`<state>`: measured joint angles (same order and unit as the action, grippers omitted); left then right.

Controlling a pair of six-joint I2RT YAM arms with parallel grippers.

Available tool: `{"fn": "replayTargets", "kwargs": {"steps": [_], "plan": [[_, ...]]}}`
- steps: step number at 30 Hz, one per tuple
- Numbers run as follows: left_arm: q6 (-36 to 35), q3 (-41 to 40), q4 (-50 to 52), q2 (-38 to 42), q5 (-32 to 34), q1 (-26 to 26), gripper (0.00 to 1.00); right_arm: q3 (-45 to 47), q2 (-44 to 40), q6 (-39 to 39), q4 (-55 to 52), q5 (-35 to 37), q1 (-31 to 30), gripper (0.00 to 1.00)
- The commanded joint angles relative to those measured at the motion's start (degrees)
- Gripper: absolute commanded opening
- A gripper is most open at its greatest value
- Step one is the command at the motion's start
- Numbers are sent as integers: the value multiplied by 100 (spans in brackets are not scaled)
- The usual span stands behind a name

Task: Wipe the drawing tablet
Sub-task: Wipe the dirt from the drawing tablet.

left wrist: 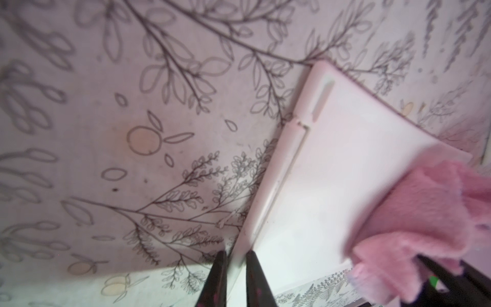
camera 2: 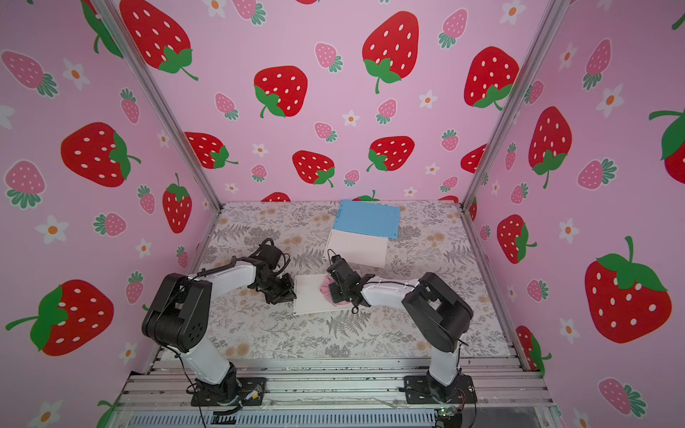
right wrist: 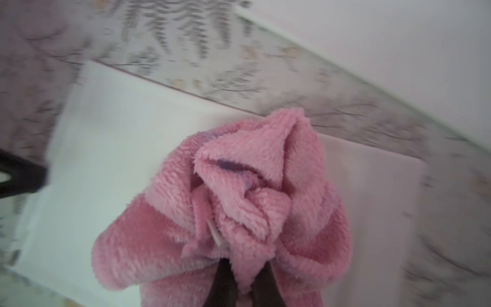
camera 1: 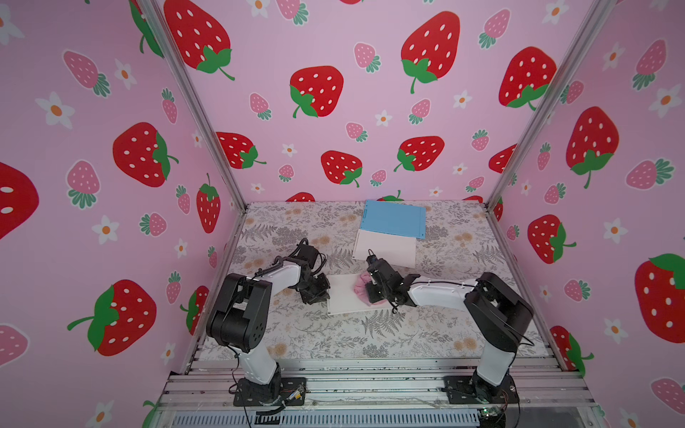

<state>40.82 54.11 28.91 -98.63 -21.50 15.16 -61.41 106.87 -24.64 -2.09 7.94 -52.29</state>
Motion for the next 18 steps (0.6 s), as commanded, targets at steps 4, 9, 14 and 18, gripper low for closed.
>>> {"fn": "replayTargets", "kwargs": {"steps": [4, 9, 14, 18], "plan": [[5, -227, 450, -464, 574, 110, 15, 895, -492, -477, -292, -300, 874, 0], [-2, -157, 479, -473, 609, 110, 15, 1627, -1363, 78, -336, -474, 1101, 0], [-45, -69, 508, -533, 585, 115, 15, 576, -457, 3, -231, -846, 91, 0], [-92, -5, 563, -578, 601, 129, 14, 428, -266, -366, -371, -725, 287, 0]]}}
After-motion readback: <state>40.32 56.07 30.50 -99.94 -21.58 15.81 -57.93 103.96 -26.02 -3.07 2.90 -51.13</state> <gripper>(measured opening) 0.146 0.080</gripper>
